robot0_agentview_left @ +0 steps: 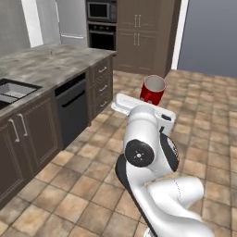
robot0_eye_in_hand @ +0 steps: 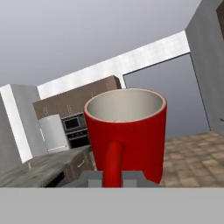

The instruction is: Open the cabinet directly in front. Then move the beer and the mug to the dining counter with the candle on it.

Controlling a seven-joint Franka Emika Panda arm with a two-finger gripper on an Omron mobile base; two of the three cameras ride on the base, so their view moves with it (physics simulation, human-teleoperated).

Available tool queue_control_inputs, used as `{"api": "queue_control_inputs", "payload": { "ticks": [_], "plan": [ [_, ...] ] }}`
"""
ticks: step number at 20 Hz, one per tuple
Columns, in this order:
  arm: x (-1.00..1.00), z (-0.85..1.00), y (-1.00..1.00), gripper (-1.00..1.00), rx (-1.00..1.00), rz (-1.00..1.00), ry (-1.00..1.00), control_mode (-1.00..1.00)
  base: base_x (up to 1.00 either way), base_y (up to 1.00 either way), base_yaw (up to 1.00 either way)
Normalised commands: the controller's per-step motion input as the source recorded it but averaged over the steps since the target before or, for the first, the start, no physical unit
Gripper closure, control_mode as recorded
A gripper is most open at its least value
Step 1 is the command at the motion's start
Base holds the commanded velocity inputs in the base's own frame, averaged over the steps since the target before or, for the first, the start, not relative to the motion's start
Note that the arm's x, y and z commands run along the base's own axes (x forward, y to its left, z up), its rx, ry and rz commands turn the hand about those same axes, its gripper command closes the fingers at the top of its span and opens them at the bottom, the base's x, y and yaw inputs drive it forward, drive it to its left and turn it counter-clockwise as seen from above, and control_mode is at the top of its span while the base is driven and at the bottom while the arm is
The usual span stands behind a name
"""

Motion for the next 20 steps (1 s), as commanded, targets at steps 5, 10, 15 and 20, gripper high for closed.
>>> {"api": "queue_control_inputs", "payload": {
  "ticks": [5, 10, 15, 20],
  "plan": [
    [0.0, 0.0, 0.0, 1.0, 0.0, 0.0, 0.0, 1.0, 1.0, -0.58, 0.0],
    [0.0, 0.0, 0.0, 1.0, 0.0, 0.0, 0.0, 1.0, 1.0, -0.38, 0.0],
    [0.0, 0.0, 0.0, 1.0, 0.0, 0.0, 0.0, 1.0, 1.0, -0.21, 0.07],
    [0.0, 0.0, 0.0, 1.0, 0.0, 0.0, 0.0, 1.0, 1.0, -0.03, 0.25]
  ]
}}
